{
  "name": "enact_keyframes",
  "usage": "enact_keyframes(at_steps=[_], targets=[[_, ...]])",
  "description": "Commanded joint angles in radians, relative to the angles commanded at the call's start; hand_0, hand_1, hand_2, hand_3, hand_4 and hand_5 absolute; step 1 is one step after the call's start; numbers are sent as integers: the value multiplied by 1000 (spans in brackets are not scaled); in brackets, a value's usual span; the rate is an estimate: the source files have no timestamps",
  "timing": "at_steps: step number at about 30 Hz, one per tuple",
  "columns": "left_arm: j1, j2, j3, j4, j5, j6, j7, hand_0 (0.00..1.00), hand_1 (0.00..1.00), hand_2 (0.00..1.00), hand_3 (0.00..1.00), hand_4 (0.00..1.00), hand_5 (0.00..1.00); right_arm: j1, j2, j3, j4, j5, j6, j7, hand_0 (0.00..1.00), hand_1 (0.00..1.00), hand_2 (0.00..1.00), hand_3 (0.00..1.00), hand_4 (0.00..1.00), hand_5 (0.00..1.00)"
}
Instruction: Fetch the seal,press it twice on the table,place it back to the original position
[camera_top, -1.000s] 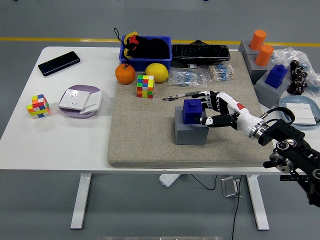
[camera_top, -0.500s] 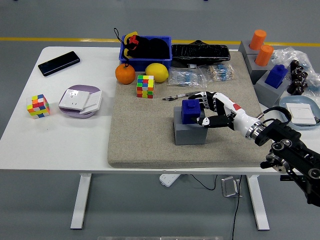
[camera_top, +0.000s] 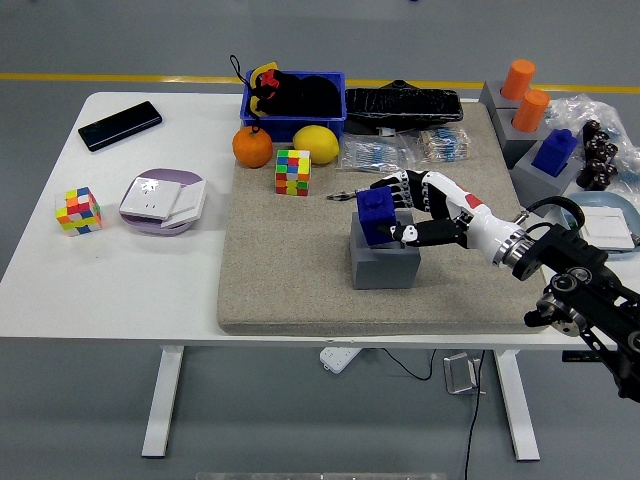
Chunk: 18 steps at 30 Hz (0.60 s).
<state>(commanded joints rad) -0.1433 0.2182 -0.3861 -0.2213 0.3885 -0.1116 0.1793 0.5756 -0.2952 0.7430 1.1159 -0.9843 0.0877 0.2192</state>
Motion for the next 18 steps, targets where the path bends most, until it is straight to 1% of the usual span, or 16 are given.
enact_keyframes(at_steps=[3, 4, 9, 10, 12, 18], targets=[[0, 1, 0, 1, -2, 0, 0, 719, 695, 684, 750, 686, 286, 0, -1, -4, -1, 1, -8, 2, 707, 617, 621, 658, 810, 2], [0, 1, 0, 1, -3, 1, 0, 720, 695, 684, 751, 686, 286, 1, -2, -4, 1, 0, -12, 3, 692, 572, 560, 623, 767, 2], [0, 2, -1, 2, -4, 1, 0, 720, 695, 684, 751, 686, 286, 6, -16, 3, 18, -1, -14, 1, 692, 572, 560, 623, 767, 2], [0, 2, -1, 2, -4, 1, 0, 719, 697, 684, 750, 687, 286, 8, -22, 7, 24, -2, -14, 0, 677, 547, 546, 605, 757, 2], [-1, 2, -3, 1, -2, 1, 0, 719, 697, 684, 750, 687, 286, 10, -30, 12, 30, -5, -13, -1, 677, 547, 546, 605, 757, 2], [-1, 2, -9, 0, 2, 0, -1, 720, 696, 684, 751, 687, 286, 3, -67, 56, 37, -15, -17, -1, 675, 547, 542, 598, 753, 2]])
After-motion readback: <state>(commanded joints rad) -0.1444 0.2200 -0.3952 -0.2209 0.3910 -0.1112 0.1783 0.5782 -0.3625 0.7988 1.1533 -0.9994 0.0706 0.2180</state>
